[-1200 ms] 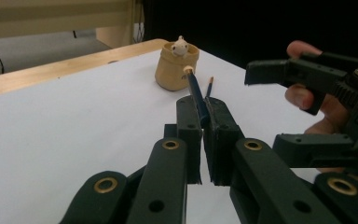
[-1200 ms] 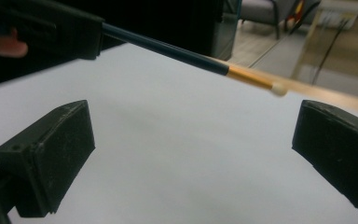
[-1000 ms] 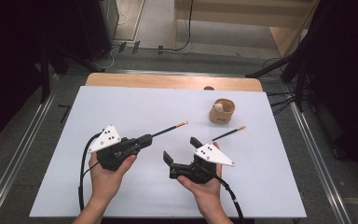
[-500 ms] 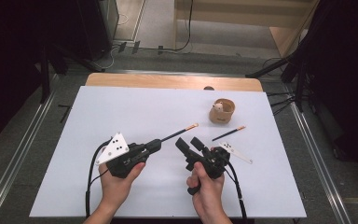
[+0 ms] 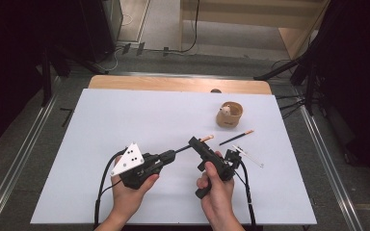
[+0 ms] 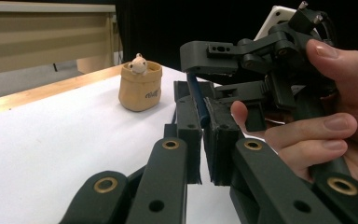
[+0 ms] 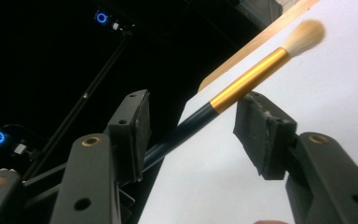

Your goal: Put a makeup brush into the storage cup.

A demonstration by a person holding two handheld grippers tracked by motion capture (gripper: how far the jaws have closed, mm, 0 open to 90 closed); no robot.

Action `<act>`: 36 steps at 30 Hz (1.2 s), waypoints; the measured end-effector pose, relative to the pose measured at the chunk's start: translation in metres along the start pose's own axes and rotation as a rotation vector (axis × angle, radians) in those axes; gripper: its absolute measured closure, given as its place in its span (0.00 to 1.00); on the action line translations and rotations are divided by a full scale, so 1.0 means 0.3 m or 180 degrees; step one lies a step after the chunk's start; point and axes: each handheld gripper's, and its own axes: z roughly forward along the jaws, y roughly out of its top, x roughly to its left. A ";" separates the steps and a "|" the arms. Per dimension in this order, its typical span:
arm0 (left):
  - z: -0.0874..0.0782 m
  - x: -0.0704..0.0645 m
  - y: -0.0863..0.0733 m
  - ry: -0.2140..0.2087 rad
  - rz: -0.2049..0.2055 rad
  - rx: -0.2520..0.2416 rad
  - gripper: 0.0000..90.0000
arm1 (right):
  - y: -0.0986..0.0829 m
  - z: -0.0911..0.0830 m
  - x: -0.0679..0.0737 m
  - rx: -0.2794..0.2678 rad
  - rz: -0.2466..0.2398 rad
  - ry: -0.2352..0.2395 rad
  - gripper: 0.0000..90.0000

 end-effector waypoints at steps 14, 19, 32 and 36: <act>0.026 0.025 -0.026 0.0047 -0.0303 0.0139 0.42 | 0.034 -0.034 -0.010 -0.0059 -0.0078 0.0227 0.94; 0.007 0.046 -0.028 0.0148 -0.0288 0.0146 0.00 | 0.051 -0.038 0.011 -0.0115 -0.0707 -0.0069 0.94; -0.064 0.103 -0.051 0.0335 -0.0270 0.0091 0.00 | 0.085 -0.044 0.009 -0.0065 -0.1805 -0.0677 0.94; -0.092 0.114 -0.059 0.0389 -0.0219 0.0103 0.00 | 0.093 -0.049 0.008 -0.0105 -0.2053 -0.0727 0.94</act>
